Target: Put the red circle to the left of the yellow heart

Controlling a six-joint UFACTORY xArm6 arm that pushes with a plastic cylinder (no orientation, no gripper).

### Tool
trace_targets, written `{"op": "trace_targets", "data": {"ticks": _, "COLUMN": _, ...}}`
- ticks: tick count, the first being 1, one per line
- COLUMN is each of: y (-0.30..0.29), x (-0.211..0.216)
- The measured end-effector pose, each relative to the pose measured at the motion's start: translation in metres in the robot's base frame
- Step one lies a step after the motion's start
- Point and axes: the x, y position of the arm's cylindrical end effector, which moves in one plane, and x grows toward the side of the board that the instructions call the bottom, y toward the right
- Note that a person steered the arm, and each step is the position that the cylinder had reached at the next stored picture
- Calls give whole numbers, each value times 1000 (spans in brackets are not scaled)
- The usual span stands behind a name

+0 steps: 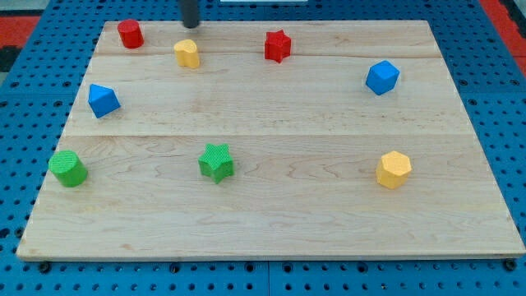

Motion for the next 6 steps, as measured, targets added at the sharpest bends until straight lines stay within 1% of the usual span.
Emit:
{"op": "trace_targets", "data": {"ticks": 1, "y": -65, "x": 0}}
{"op": "trace_targets", "data": {"ticks": 2, "y": -88, "x": 0}}
{"op": "trace_targets", "data": {"ticks": 4, "y": -68, "x": 55}}
{"op": "trace_targets", "data": {"ticks": 5, "y": -33, "x": 62}}
{"op": "trace_targets", "data": {"ticks": 6, "y": -18, "x": 41}}
